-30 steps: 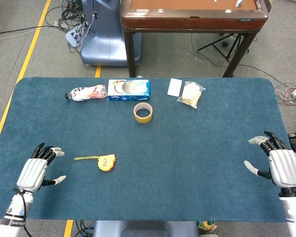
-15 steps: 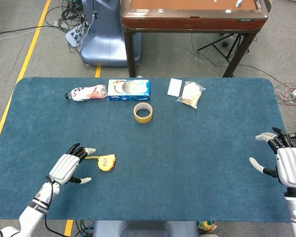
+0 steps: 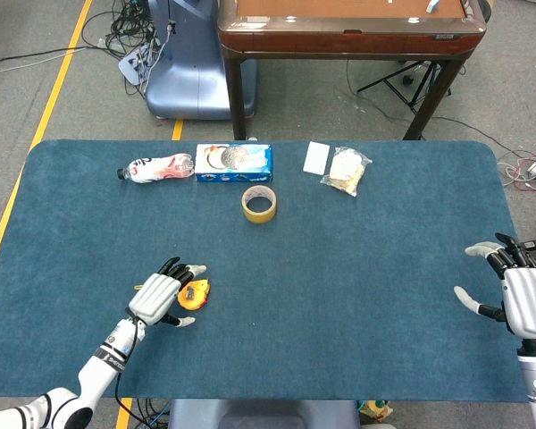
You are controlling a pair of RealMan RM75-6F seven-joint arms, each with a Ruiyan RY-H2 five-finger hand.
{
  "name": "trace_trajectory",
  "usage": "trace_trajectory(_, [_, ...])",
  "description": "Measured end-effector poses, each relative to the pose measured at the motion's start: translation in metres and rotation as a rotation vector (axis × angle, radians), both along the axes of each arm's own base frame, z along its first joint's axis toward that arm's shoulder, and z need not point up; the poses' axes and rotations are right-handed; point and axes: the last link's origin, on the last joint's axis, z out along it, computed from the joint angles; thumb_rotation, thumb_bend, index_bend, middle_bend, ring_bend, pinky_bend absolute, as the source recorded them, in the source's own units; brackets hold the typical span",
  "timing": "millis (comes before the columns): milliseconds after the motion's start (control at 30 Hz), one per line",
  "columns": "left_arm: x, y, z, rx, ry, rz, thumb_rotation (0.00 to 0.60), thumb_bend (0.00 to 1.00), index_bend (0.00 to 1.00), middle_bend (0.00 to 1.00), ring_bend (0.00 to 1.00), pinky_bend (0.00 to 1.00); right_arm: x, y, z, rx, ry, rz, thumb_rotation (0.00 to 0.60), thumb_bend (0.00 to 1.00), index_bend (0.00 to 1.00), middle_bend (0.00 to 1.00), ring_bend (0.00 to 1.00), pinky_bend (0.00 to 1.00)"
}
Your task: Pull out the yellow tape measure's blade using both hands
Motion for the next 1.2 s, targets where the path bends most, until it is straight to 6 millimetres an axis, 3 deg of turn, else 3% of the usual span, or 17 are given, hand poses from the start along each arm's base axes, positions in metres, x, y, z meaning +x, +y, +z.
trace_trajectory(367, [-0.006,0.017,-0.021,0.014,0.052,0.031,0.600,0.12,0.13,0.17,0.13,0.02,-0.004,0.002,0.000,-0.001,-0.006,-0.013,0.600,0.26,0.35,0.33,0.15,0.24])
trace_trajectory(833, [-0.023,0.041,-0.005,0.091,0.094,0.095,0.600,0.12,0.20,0.17,0.14,0.02,-0.008,0.001,-0.002,0.007,-0.020,-0.018,0.600,0.26,0.35,0.33,0.15,0.24])
trace_trajectory(967, [-0.022,0.042,-0.003,0.080,0.112,0.084,0.600,0.12,0.26,0.17,0.14,0.02,-0.009,0.002,-0.002,0.005,-0.022,-0.019,0.600,0.26,0.35,0.33,0.15,0.24])
trace_trajectory(1200, [-0.016,0.045,-0.002,0.055,0.139,0.039,0.600,0.12,0.25,0.17,0.14,0.02,-0.012,0.004,-0.001,-0.001,-0.024,-0.029,0.600,0.26,0.35,0.33,0.15,0.24])
